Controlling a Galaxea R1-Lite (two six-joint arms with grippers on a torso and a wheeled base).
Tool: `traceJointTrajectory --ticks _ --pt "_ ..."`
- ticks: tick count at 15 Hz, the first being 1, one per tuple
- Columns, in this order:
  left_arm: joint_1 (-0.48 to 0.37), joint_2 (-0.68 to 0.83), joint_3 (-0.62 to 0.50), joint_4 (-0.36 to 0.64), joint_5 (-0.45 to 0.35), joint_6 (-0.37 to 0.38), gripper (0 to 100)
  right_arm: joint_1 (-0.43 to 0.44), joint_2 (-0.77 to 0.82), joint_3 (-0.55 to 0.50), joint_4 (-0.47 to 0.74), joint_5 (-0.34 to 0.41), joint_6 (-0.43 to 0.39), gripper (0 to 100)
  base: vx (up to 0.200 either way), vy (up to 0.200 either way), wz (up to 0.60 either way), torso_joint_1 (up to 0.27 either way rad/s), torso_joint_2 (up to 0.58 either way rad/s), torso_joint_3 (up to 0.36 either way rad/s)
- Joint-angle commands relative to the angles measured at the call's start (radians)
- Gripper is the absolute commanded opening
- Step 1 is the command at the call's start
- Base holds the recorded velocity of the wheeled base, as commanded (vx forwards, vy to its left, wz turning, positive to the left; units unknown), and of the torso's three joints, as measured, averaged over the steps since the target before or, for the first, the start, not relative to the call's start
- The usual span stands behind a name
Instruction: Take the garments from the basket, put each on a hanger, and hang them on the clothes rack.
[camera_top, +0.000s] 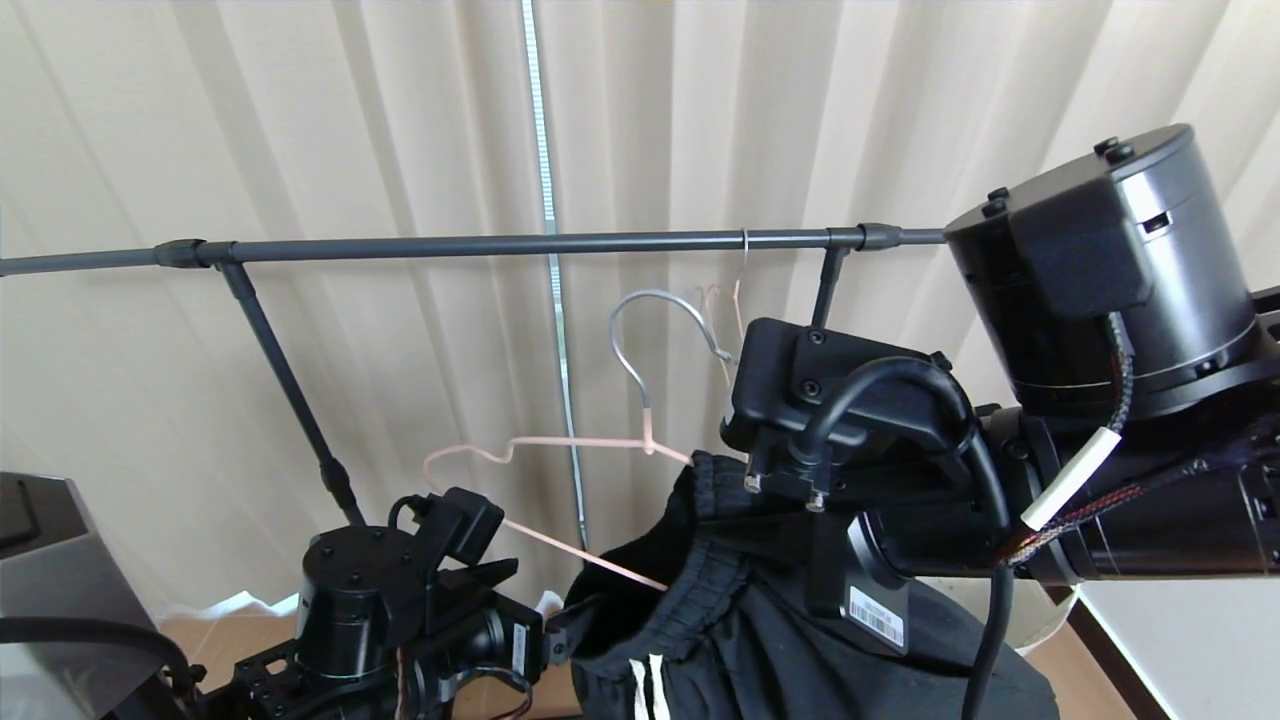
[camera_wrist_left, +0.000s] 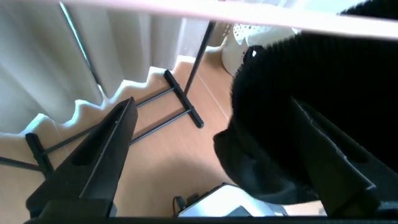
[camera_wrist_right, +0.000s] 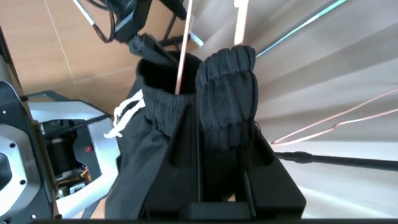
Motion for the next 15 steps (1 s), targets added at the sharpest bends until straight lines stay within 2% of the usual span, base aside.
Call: traceJointTrajectory --ticks 1,2,3,10,12,15 --pt "-0.01 0.019 0.006 -0.001 0.0 0.001 100 -0.001 -0.013 0.012 -0.027 0.016 0.003 0 0.0 0.0 0.0 0.0 0.0 0.0" --pt "-0.01 0.027 0.007 -0.001 0.0 0.001 100 0.001 -0.018 0.019 -0.033 0.025 0.005 0 0.0 0.0 0.0 0.0 0.0 0.0" --pt "-0.012 0.034 0.007 -0.001 0.0 0.001 0 -0.001 -0.03 0.027 -0.041 0.043 0.005 0 0.0 0.0 0.0 0.0 0.0 0.0" --pt "-0.005 0.031 0.003 -0.001 0.0 -0.001 0 -0.025 -0.082 0.055 -0.042 0.059 0.037 0 0.0 0.0 0.0 0.0 0.0 0.0" --pt "0.018 0.028 0.004 -0.036 0.0 -0.001 0 -0.117 -0.093 0.104 -0.045 0.086 0.039 0 0.0 0.0 0.0 0.0 0.0 0.0" --pt "0.041 0.028 0.003 -0.063 0.0 -0.004 0 -0.172 -0.108 0.185 -0.124 0.12 0.039 0 0.0 0.0 0.0 0.0 0.0 0.0"
